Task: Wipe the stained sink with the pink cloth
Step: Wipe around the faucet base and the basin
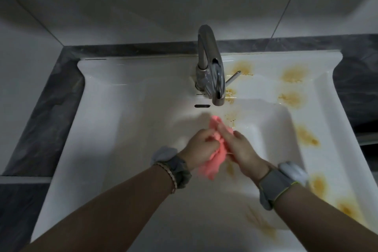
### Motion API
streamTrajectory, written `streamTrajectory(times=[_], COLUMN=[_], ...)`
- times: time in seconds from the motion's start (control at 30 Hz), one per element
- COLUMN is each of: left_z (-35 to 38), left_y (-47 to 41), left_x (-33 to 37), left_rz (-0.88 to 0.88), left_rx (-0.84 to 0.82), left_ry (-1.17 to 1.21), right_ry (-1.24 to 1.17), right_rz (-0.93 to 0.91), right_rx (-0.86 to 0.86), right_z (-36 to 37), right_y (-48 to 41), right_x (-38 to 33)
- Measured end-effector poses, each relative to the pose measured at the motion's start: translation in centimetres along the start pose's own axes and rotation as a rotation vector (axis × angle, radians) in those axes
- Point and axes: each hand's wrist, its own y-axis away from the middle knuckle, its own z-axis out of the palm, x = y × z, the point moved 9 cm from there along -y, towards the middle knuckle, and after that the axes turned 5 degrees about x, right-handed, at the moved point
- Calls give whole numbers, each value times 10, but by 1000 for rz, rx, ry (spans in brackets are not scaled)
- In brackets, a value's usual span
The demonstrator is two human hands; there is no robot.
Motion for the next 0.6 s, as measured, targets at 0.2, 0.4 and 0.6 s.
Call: streamTrajectory(times=[0.2, 0.4, 0.6], left_z=[-32, -122, -128], left_y=[-33, -74, -113], left_x=[-2, 9, -12], left_rz=[112, 248, 217], left_rx=[140, 591, 396], left_ry=[-236, -939, -1068], right_ry=[-95, 157, 414], right_rz=[-51, -506, -472], right_rx=[266, 578, 273], right_z=[-34, -42, 43], right_y=[-32, -62, -127], right_x=[16, -25, -20])
